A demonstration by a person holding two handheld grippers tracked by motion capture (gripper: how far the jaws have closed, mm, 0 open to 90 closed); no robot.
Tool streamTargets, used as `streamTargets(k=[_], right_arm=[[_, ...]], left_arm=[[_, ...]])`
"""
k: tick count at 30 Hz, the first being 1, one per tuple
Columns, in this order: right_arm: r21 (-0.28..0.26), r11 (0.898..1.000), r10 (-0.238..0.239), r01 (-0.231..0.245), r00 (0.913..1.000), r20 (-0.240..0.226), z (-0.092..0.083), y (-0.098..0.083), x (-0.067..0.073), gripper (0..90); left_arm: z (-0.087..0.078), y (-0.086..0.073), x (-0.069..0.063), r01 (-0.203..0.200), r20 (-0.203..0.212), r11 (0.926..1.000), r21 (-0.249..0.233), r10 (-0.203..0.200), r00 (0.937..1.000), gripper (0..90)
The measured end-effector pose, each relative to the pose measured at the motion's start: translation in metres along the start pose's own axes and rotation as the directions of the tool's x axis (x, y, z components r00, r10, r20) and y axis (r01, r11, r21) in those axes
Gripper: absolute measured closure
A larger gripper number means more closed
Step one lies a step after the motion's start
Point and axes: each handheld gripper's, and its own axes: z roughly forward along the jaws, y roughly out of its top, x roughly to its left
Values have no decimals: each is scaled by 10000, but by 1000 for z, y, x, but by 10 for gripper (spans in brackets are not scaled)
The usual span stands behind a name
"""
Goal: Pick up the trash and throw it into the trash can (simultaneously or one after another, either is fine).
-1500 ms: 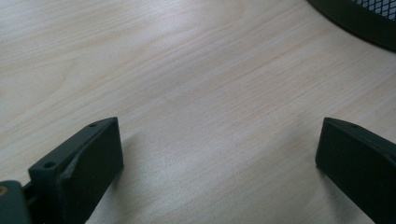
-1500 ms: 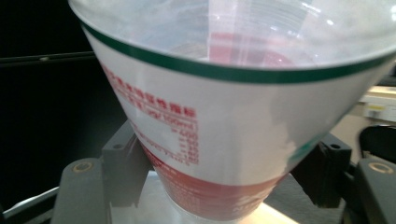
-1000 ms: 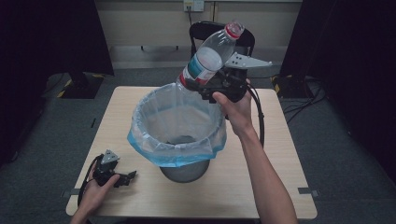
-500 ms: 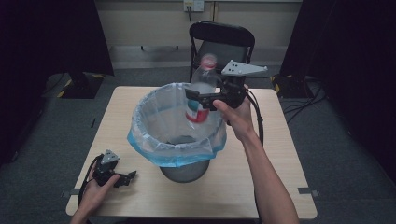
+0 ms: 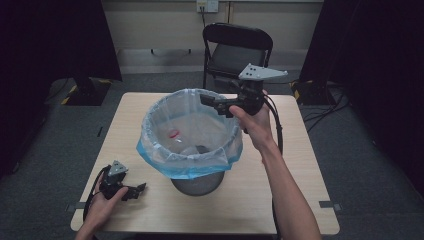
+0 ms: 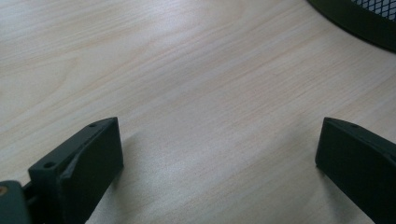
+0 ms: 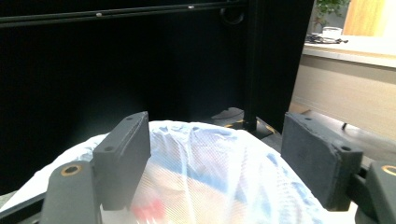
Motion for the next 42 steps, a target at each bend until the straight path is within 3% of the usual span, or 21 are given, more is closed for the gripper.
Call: streamTargets(k=[6, 18, 26, 34, 39, 42], right_arm=[[22, 10000, 83, -85, 9975, 696, -8, 1, -8, 234], [177, 9995, 251, -276, 9918, 1250, -21, -5, -20, 203], [-9, 9991, 425, -430, 9855, 1642, -32, -6, -26, 195], [92, 9983, 546, -579, 9755, 2130, -40, -10, -32, 188], [120, 9968, 724, -785, 9601, 2701, -55, -17, -41, 190], [203, 9964, 728, -821, 9550, 2875, -60, -21, -44, 191]], left_arm=[[0, 0, 0, 5, -2, 10000, -5, -5, 10000, 2], [0, 0, 0, 5, -2, 10000, -2, -5, 10000, 3], [0, 0, 0, 4, -9, 10000, -2, -4, 10000, 3], [0, 0, 0, 1, -9, 10000, -1, -1, 10000, 2], [0, 0, 0, 4, -3, 10000, 0, -4, 10000, 2], [0, 0, 0, 1, -6, 10000, 3, -1, 10000, 3]])
